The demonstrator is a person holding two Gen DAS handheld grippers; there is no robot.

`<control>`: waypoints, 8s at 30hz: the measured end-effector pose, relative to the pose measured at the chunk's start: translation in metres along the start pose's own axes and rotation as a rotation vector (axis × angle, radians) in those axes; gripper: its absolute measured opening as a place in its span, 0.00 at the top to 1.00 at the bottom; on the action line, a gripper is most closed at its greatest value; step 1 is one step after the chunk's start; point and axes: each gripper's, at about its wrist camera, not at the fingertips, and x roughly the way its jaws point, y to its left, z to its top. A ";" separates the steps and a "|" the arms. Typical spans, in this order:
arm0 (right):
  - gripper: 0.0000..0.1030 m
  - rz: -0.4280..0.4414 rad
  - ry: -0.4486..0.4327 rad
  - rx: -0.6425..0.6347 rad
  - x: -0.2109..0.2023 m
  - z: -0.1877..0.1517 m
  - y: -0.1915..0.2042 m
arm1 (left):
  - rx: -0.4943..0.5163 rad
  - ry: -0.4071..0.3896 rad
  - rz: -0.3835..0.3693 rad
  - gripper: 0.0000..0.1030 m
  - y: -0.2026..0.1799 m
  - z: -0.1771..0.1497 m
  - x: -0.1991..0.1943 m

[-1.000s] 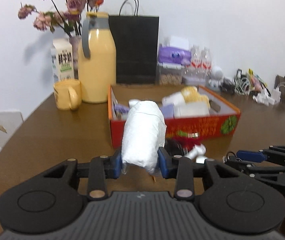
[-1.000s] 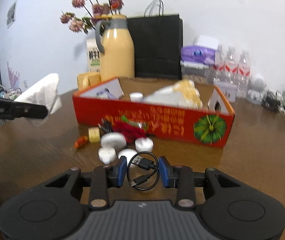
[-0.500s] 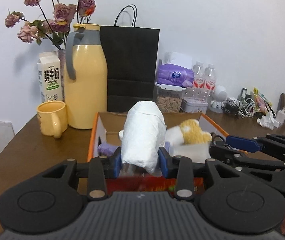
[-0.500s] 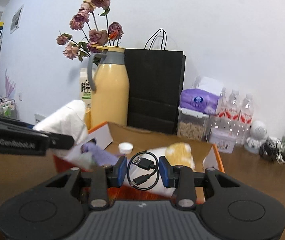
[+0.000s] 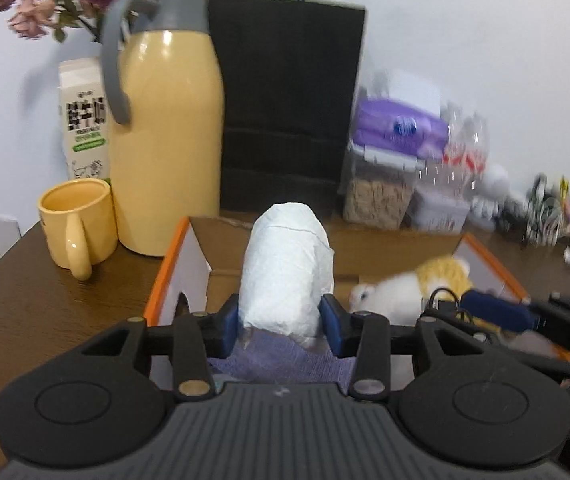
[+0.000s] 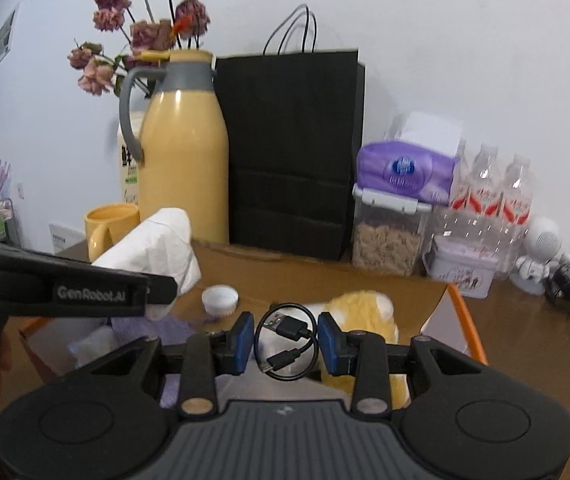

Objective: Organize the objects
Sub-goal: 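Carry the white cloth and black cable into the cardboard box and open both grippers, then withdraw both grippers from the box toward the remaining items on the table, then grasp the orange chili-shaped item with the left gripper while the right gripper grasps a white cap, then carry the orange item and white cap into the cardboard box and open both grippers, then withdraw both grippers from the box toward the remaining items on the table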

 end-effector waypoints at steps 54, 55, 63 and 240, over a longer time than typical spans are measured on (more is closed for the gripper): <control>0.00 -0.042 0.068 0.014 -0.121 -0.076 0.011 | 0.043 -0.046 0.060 0.00 0.035 -0.085 -0.114; 0.00 -0.040 0.079 0.015 -0.122 -0.080 0.012 | 0.040 -0.040 0.067 0.00 0.037 -0.089 -0.115; 0.00 -0.025 0.141 0.006 -0.119 -0.099 0.024 | 0.020 -0.021 0.080 0.00 0.050 -0.107 -0.120; 0.00 -0.055 -0.075 0.010 -0.079 -0.023 0.007 | 0.018 -0.240 0.080 0.00 -0.004 -0.033 -0.093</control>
